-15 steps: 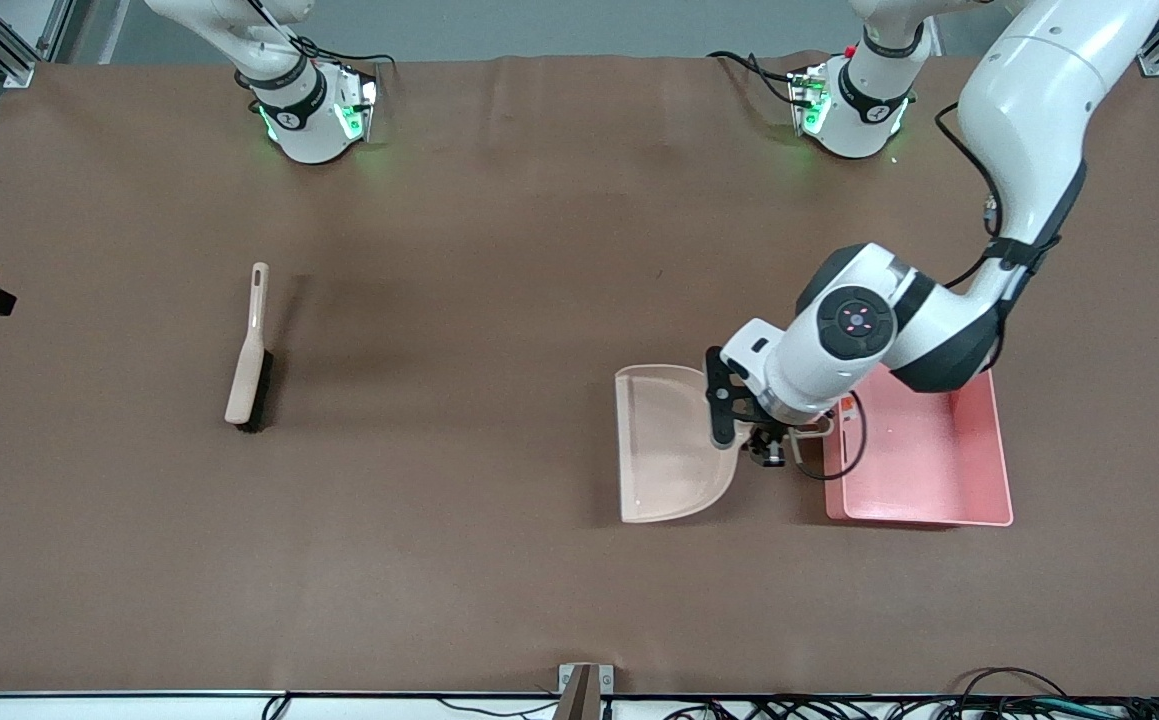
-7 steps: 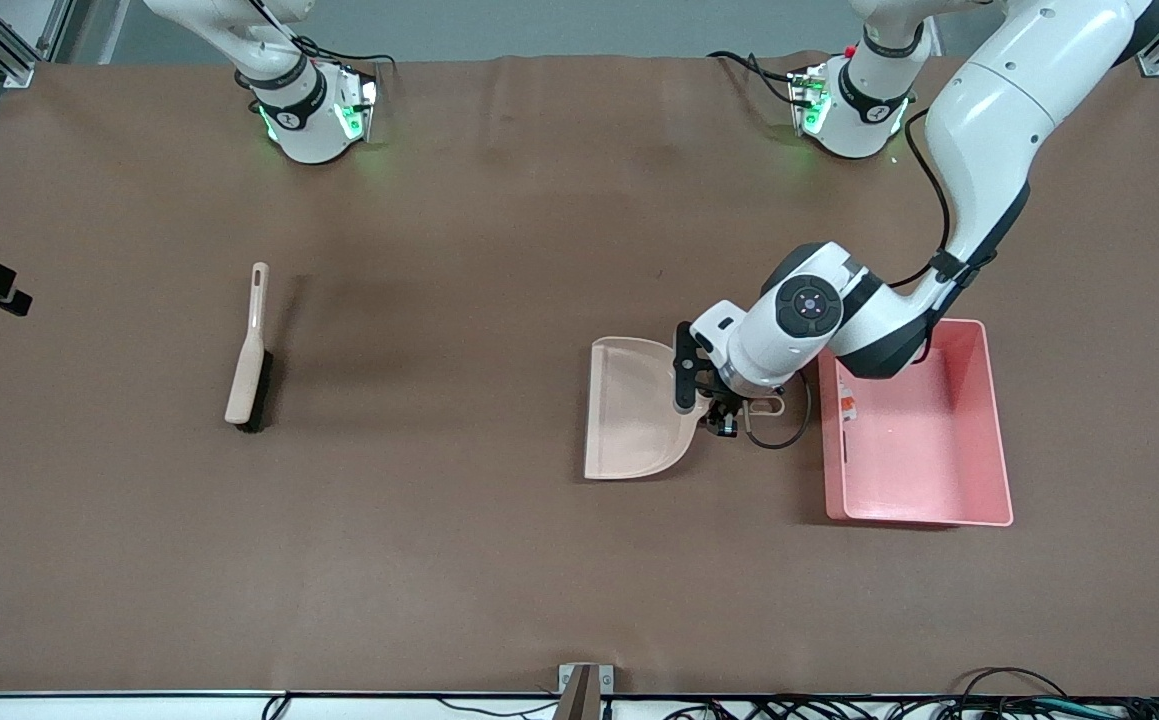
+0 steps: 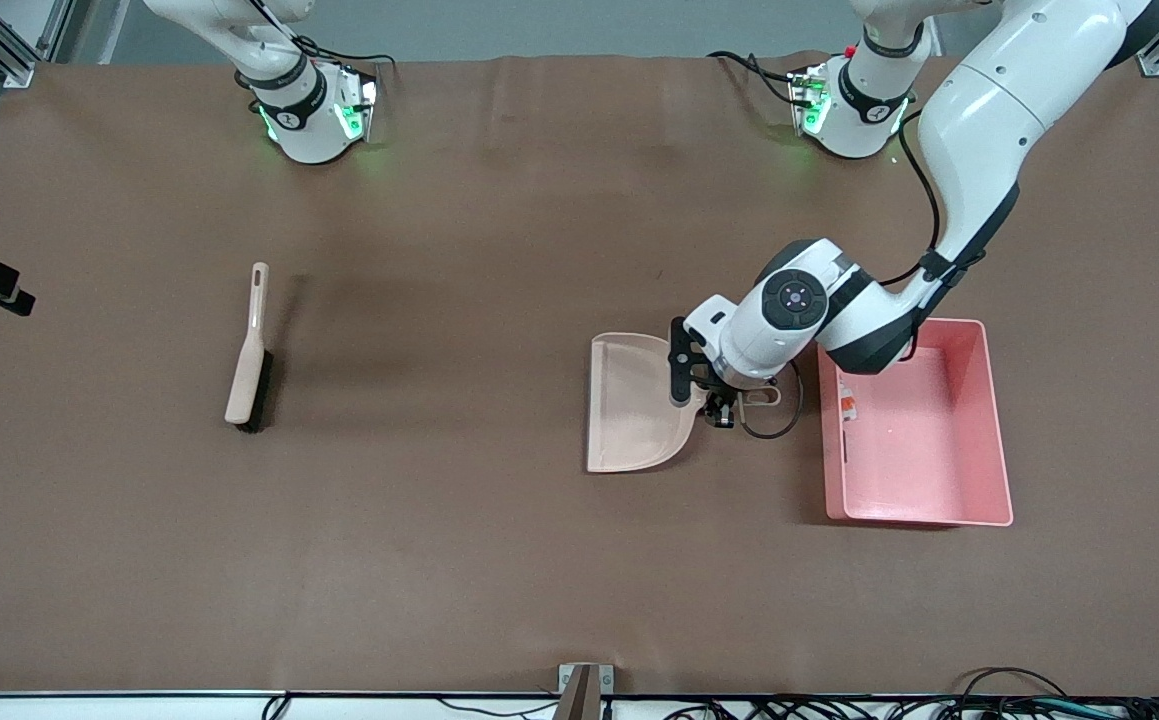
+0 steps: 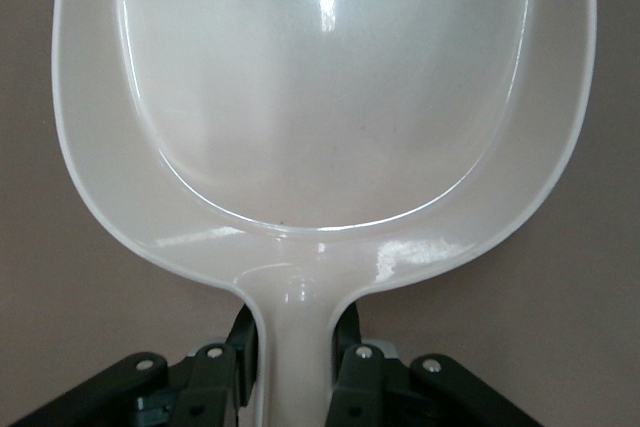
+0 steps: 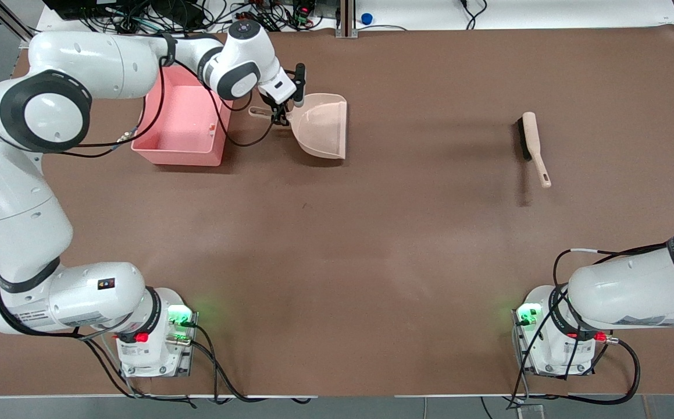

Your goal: Clean e-waste and dump in bin

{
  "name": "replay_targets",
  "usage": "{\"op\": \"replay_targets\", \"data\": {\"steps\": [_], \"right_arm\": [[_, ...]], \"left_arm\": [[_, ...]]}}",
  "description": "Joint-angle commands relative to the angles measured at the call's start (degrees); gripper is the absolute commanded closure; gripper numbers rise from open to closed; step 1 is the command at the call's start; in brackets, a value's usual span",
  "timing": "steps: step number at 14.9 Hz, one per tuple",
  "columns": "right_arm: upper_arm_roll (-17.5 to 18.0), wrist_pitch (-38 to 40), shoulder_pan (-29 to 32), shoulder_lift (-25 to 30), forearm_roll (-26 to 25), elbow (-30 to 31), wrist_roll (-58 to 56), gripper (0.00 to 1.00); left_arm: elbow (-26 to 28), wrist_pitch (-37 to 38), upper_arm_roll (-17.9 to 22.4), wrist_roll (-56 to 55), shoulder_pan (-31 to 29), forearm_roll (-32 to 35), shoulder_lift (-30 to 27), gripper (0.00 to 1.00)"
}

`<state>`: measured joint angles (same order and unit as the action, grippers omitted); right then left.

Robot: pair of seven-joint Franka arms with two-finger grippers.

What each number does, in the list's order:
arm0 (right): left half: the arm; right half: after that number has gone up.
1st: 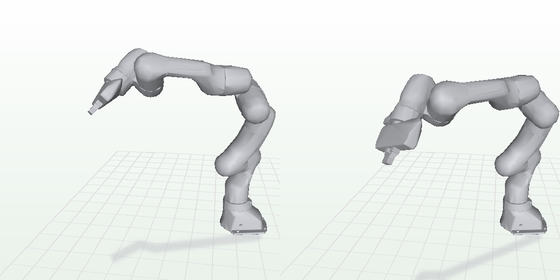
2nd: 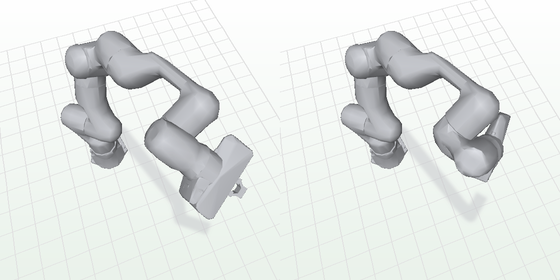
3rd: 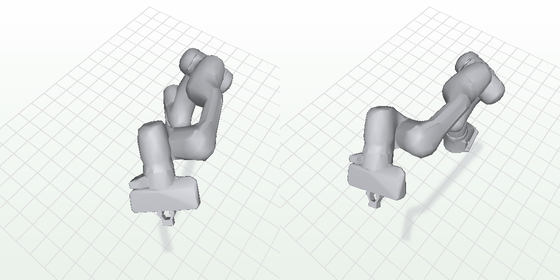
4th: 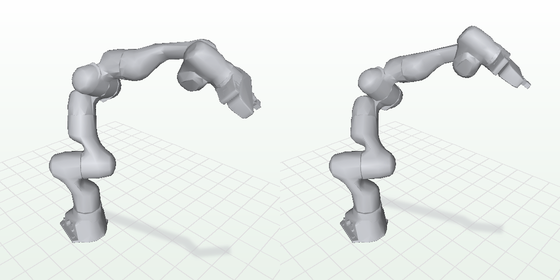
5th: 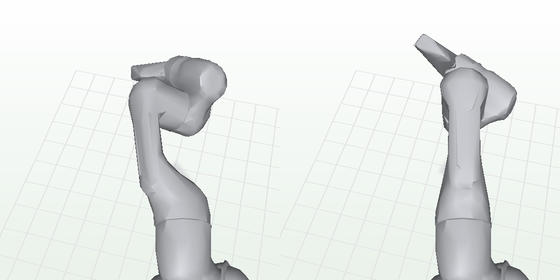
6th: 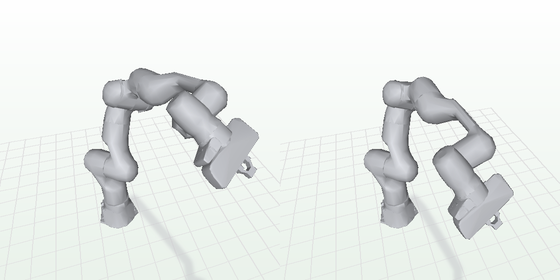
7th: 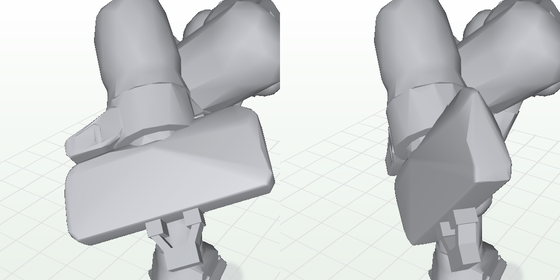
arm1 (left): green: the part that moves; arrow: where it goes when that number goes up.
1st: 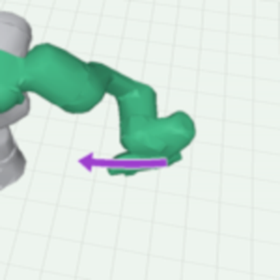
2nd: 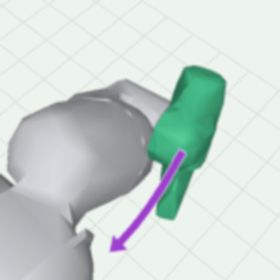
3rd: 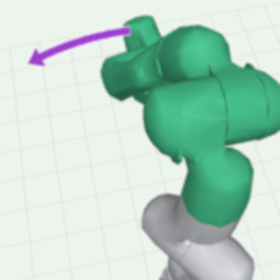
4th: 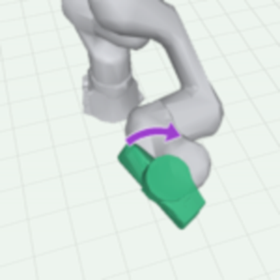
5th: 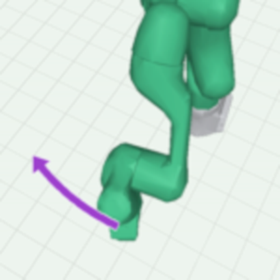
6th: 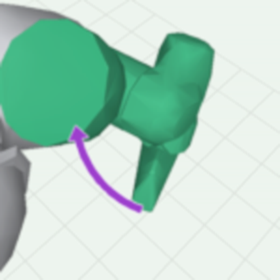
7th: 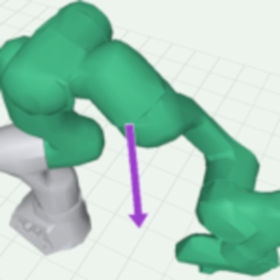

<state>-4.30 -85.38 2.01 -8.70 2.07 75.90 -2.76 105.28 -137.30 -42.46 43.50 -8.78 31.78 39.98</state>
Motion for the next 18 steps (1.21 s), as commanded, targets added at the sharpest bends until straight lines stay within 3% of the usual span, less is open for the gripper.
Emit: {"op": "replay_targets", "data": {"steps": [1,8,10,11,13,15,18], "right_arm": [[-0.01,0.57,-0.34,0.17,-0.40,-0.57,-0.05,0.00],[-0.01,0.65,-0.95,0.17,-0.49,-0.49,0.04,0.00],[-0.01,0.65,-1.13,0.17,-0.49,-0.49,0.04,0.00],[-0.01,0.65,-1.13,0.17,-0.58,-0.49,0.04,0.00],[-0.01,0.65,-0.95,0.17,-0.49,-0.49,-0.05,0.00],[-0.01,0.65,-1.04,0.17,-0.58,-0.49,-0.05,0.00],[-0.01,0.65,-1.04,0.17,-0.49,-0.49,-0.05,0.00]], "left_arm": [[0.63,-1.04,0.80,-2.11,0.86,1.18,-0.51,0.97],[0.72,-1.04,2.03,-3.25,2.62,2.41,0.10,0.96],[0.81,-1.04,2.03,-3.34,2.62,2.41,0.28,0.79],[0.81,-1.04,2.03,-3.77,2.62,2.41,0.36,0.62],[0.81,-0.69,2.12,-7.19,2.54,2.41,0.45,0.03],[0.46,-0.07,2.03,-8.26,2.19,2.32,-0.25,0.00],[-1.90,6.93,1.68,-13.60,0.96,1.44,-3.84,0.00]]}}
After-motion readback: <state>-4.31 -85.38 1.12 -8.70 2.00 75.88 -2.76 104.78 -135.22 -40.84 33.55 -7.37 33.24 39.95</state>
